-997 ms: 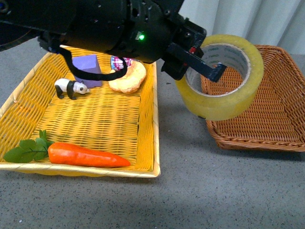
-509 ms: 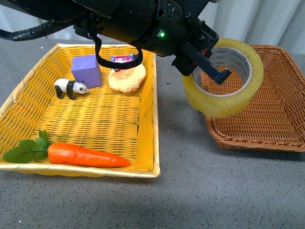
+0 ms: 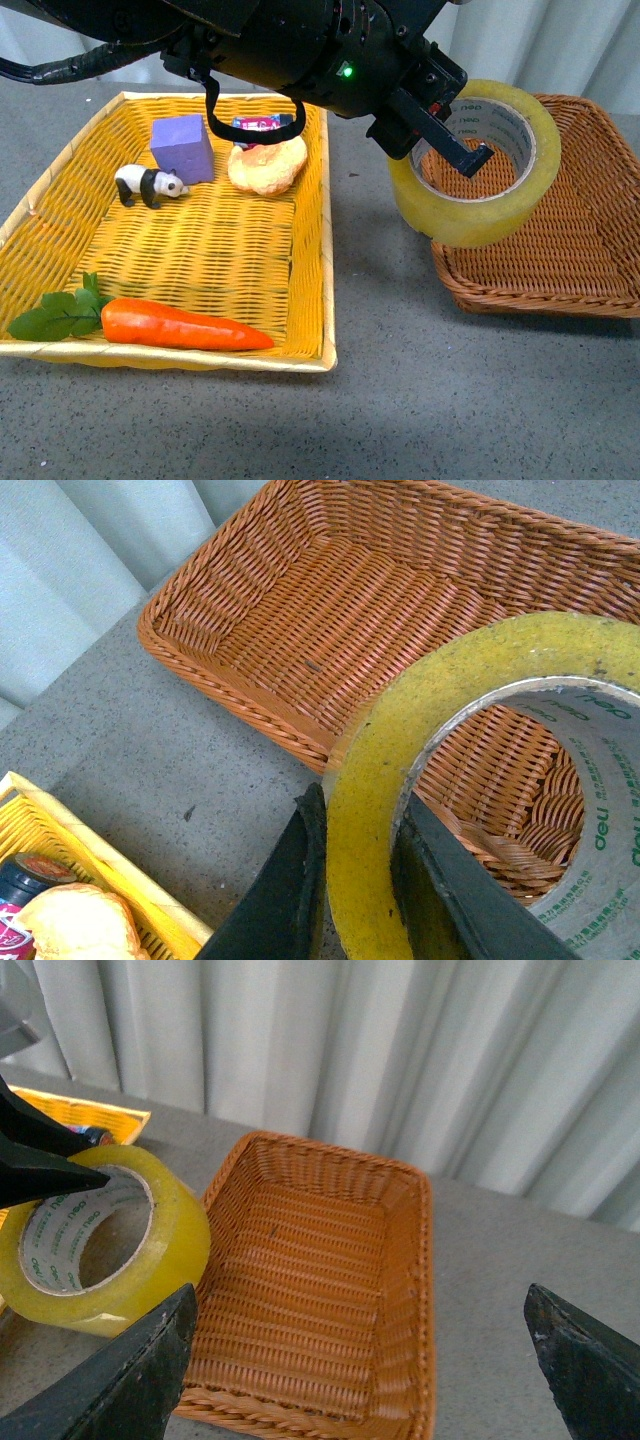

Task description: Move tape to another basket

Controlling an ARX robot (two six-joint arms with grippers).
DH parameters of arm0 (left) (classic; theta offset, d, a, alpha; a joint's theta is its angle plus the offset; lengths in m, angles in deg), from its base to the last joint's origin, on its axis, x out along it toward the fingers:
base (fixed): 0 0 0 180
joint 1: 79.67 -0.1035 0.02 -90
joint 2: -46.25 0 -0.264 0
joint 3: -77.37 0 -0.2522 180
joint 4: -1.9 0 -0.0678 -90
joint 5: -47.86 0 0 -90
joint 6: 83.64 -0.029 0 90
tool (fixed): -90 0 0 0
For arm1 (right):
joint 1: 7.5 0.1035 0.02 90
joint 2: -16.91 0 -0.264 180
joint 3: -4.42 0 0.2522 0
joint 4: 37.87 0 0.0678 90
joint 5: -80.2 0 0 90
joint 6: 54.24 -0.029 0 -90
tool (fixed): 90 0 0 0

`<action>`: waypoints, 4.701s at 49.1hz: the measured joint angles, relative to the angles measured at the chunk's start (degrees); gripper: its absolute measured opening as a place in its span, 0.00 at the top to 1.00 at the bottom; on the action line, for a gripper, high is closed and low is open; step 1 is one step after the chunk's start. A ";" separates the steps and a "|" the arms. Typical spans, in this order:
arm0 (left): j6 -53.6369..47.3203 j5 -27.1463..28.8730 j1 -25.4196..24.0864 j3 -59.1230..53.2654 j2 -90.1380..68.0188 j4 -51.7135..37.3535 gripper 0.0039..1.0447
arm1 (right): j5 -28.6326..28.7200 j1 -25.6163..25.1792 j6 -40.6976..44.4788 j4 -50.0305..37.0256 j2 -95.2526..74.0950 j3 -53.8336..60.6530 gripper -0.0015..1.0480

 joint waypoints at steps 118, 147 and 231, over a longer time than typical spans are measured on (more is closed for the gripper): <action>3.87 17.59 0.50 -8.07 6.43 -6.86 0.06 | 0.57 -0.66 -18.12 13.42 -59.52 -38.91 0.85; 10.16 26.93 -7.21 -15.10 9.68 -17.33 0.06 | 2.36 -5.07 -16.96 10.99 -70.60 -43.17 0.65; 24.28 14.64 -27.80 -64.59 66.27 -26.34 0.97 | -2.97 -2.86 -10.36 -26.16 -4.68 11.54 0.99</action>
